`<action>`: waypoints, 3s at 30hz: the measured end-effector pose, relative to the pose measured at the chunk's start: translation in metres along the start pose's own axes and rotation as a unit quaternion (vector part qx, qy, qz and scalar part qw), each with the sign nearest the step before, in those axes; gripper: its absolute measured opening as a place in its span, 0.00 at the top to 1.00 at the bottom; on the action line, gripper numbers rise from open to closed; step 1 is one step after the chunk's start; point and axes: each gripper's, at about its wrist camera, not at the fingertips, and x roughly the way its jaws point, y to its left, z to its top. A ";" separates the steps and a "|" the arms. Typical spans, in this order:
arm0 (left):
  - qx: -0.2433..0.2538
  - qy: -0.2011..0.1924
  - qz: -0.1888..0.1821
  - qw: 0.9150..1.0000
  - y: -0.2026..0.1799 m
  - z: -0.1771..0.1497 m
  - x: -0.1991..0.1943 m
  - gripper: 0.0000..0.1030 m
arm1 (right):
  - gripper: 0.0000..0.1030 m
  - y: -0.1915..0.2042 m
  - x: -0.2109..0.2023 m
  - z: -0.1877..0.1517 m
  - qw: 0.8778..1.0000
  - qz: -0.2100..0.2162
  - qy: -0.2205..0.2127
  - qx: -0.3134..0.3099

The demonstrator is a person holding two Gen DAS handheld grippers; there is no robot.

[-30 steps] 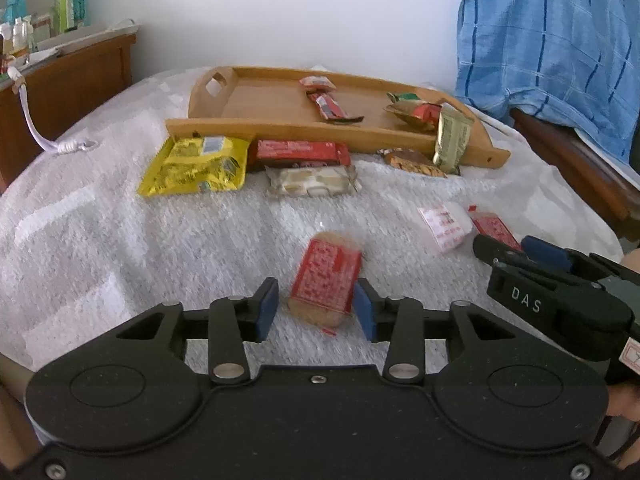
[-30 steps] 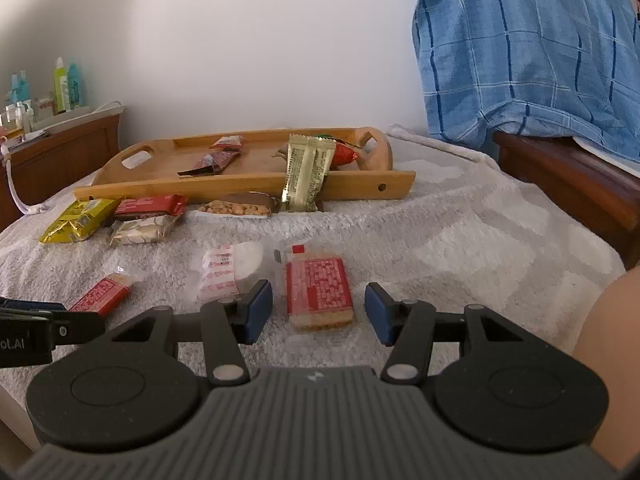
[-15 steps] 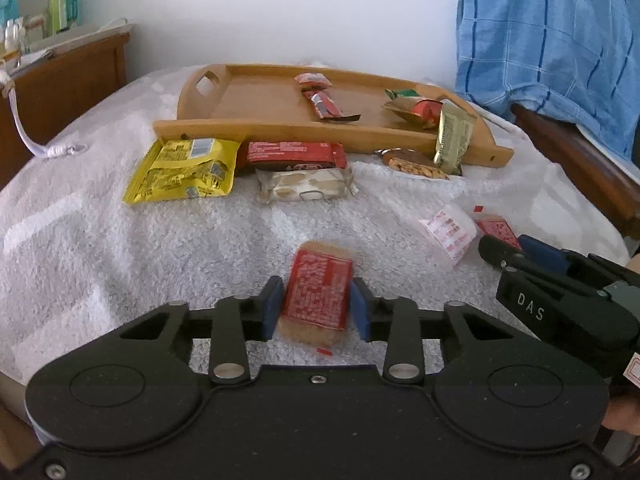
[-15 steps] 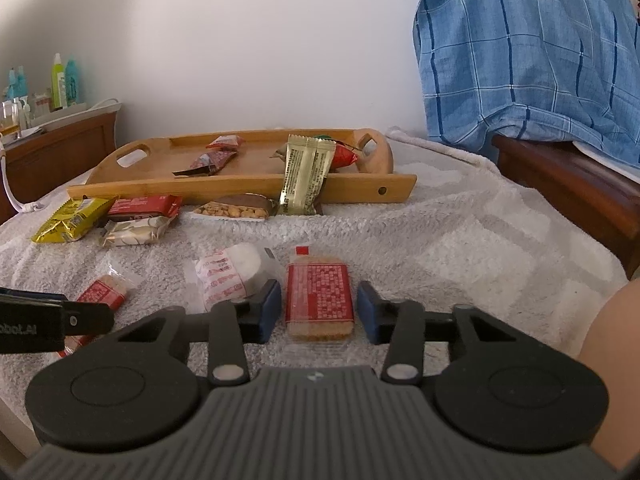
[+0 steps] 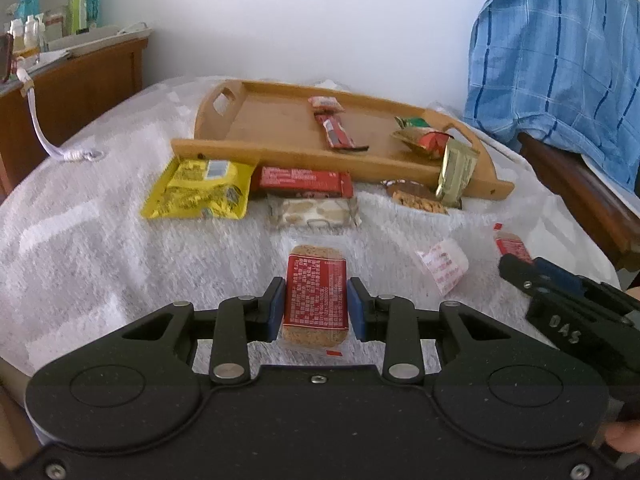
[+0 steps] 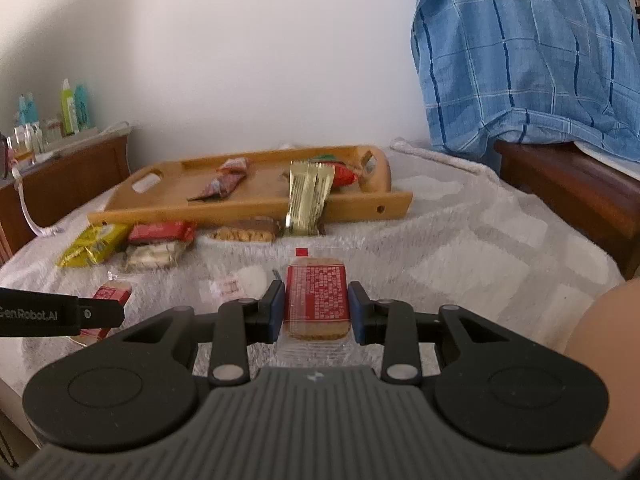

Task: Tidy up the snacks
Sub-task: 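Carry the red-printed packet over the tray with both tools, then lower the red-printed packet onto the tray and open both tools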

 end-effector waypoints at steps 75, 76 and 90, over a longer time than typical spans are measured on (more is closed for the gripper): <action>0.007 0.045 0.002 0.999 0.026 0.149 0.150 0.70 | 0.63 0.048 0.165 0.098 0.994 0.035 0.102 -0.025; 0.006 0.045 0.003 0.999 0.026 0.149 0.151 0.70 | 0.63 0.049 0.165 0.097 0.994 0.033 0.102 -0.025; 0.018 0.042 0.004 0.999 0.026 0.147 0.154 0.69 | 0.62 0.047 0.172 0.097 0.994 0.026 0.107 -0.016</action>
